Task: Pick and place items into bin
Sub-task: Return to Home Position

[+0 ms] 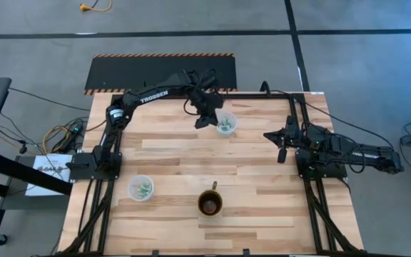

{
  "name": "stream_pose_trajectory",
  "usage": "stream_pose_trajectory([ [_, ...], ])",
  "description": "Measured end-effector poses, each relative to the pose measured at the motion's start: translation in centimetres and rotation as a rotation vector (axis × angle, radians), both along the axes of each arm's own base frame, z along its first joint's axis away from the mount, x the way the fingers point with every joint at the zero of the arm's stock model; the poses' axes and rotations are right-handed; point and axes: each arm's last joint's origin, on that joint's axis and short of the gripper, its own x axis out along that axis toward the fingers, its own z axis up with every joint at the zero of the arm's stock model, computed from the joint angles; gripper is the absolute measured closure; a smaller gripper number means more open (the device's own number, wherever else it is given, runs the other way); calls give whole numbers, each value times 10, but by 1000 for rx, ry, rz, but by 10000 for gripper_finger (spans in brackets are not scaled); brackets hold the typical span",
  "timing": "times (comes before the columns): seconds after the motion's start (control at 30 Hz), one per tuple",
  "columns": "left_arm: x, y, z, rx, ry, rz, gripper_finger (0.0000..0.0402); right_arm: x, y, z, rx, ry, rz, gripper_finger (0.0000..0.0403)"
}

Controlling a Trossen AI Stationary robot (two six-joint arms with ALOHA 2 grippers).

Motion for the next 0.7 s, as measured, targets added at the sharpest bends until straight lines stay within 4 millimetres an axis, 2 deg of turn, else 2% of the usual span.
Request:
stream_pose_trajectory([
  [0.3,18,1,9,-36,-95,203,345,0,0,0,0,0,0,403],
  [0.7,29,-11,10,-18,-32,500,345,0,0,0,0,0,0,403],
])
